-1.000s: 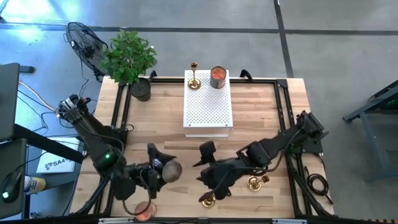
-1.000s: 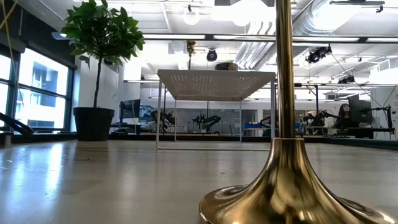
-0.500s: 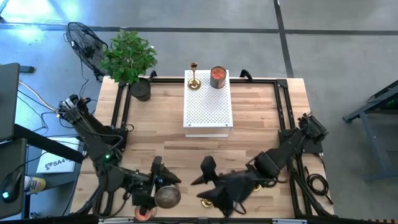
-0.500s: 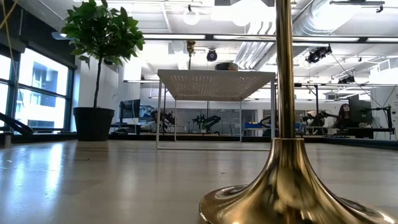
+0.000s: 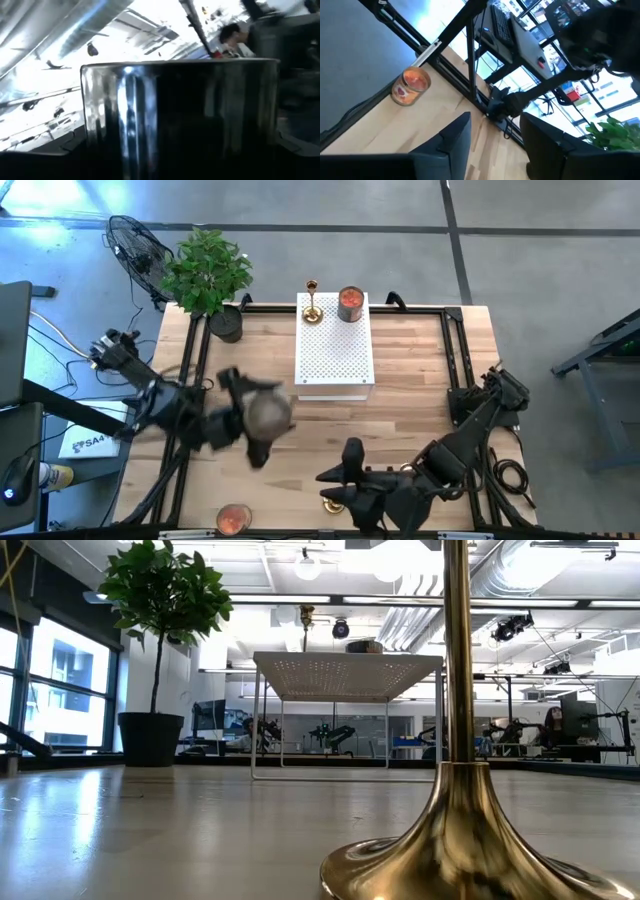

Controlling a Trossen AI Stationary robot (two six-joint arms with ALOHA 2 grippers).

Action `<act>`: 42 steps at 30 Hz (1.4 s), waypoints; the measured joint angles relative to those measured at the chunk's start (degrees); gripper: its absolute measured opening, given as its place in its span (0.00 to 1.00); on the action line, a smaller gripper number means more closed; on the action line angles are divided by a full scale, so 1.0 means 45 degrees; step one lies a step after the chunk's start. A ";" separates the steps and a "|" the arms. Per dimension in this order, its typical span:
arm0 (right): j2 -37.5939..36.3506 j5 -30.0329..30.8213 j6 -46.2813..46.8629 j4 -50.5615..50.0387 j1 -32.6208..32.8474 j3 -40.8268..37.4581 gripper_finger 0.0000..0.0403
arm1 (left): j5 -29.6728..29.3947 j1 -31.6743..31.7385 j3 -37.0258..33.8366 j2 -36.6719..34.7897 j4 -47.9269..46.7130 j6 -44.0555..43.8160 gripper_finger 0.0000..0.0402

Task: Pick & Place candle stick holders
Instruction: Put the brown scented candle on the shelf

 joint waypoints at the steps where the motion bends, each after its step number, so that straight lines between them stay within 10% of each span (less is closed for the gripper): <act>1: 0.0000 0.0118 0.0000 -0.0006 0.0053 0.0000 0.39 | 0.0333 0.0488 0.0003 -0.0136 -0.0205 -0.0402 0.86; 12: 0.0000 0.2186 0.0482 -0.0436 0.0913 0.0000 0.36 | 0.6419 0.6480 0.0008 -0.1095 -0.4068 -0.7135 0.86; 24: 0.0000 0.5190 0.1634 -0.1378 0.1847 0.0000 0.36 | 1.3644 1.1527 0.0008 0.1614 -0.3299 -1.1701 0.86; 42: 0.0000 0.6975 0.4138 -0.3057 0.2192 0.0000 0.36 | 1.5500 1.2112 0.0008 0.5693 0.0145 -1.2566 0.86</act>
